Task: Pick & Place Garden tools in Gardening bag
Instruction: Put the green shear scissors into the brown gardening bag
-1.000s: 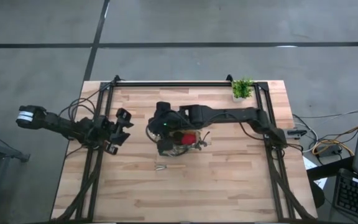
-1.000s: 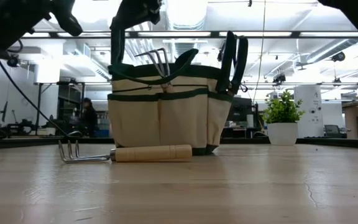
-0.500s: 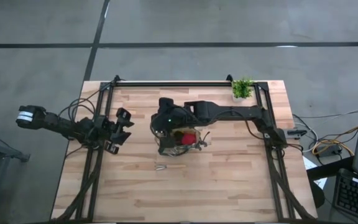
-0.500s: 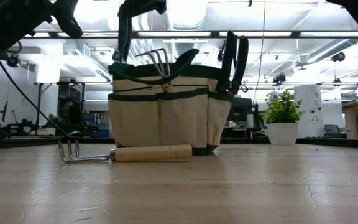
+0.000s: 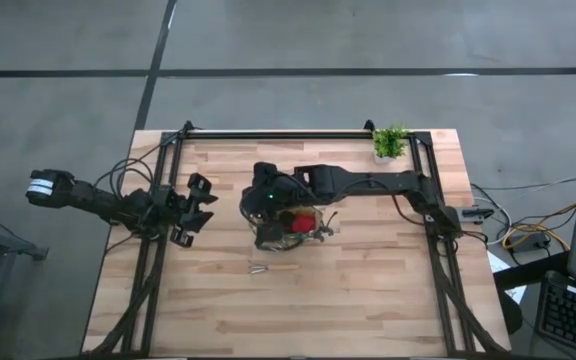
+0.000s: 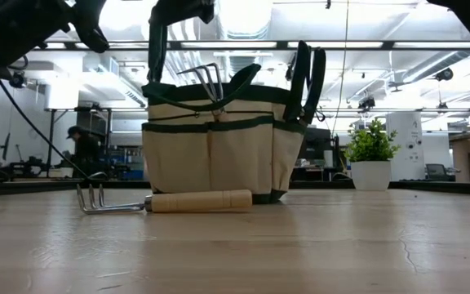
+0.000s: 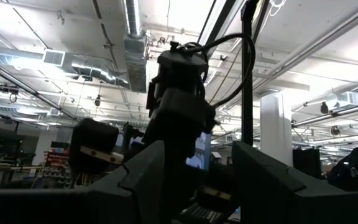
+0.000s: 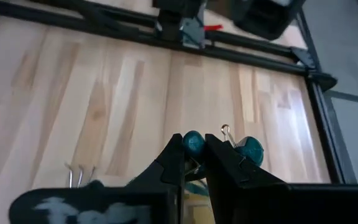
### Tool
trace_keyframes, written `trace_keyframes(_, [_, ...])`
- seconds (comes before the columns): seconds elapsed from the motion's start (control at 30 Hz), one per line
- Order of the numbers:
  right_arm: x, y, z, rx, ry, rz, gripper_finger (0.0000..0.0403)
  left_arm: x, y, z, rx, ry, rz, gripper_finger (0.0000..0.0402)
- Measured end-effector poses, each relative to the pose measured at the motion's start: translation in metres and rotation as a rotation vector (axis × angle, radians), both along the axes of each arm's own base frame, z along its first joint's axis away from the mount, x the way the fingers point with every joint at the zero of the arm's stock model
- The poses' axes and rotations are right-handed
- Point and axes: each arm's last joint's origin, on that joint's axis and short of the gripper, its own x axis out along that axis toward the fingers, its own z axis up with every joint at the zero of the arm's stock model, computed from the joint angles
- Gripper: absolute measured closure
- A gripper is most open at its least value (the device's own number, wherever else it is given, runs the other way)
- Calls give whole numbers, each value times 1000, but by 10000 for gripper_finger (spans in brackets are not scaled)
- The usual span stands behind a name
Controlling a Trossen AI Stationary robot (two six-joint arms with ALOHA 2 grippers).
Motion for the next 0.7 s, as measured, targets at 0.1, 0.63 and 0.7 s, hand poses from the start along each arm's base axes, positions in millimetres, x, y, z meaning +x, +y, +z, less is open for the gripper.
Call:
trace_keyframes(0.1, [0,0,-6,-2,26,0,372,0,0,0,0,-1,0,209])
trace_keyframes(0.63, [5,-1,-33,-18,63,4,373,0,0,0,0,0,-1,209])
trace_keyframes(0.7, [7,-2,-36,-24,56,9,372,0,0,0,0,0,-1,209])
